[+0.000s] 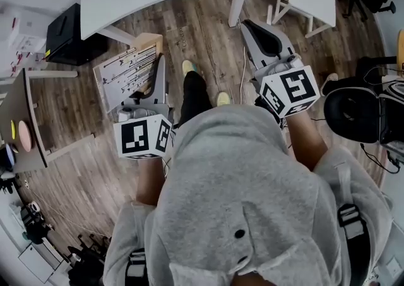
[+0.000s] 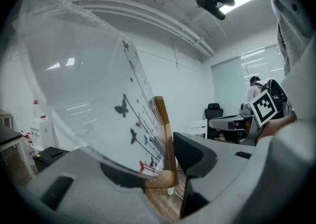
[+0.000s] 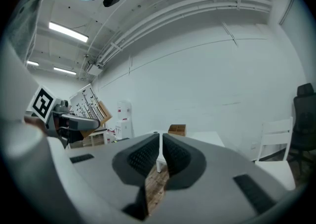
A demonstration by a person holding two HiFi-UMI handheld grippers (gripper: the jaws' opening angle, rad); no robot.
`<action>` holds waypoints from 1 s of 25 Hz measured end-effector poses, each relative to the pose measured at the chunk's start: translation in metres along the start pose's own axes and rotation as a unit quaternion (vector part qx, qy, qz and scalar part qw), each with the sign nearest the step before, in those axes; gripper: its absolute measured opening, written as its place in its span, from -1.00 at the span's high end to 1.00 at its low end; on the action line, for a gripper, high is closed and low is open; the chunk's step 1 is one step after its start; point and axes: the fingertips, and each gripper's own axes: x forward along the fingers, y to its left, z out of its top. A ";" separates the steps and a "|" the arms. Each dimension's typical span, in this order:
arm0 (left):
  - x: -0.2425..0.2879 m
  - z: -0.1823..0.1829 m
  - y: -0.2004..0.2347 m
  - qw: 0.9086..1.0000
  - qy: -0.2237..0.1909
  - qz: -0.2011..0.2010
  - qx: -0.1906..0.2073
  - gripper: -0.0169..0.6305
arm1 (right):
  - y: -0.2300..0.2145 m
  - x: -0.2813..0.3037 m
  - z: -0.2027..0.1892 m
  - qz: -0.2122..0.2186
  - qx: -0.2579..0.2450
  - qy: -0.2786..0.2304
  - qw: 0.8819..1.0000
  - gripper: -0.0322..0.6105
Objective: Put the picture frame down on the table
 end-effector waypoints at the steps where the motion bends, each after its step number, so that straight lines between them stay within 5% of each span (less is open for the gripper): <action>1: 0.002 -0.001 0.001 1.000 0.000 0.000 0.000 0.34 | 0.000 0.002 -0.001 0.002 -0.001 0.001 1.000 0.78; 25: 0.100 0.004 0.085 1.000 0.007 0.006 -0.020 0.34 | -0.028 0.131 0.007 0.016 -0.009 0.026 0.999 0.78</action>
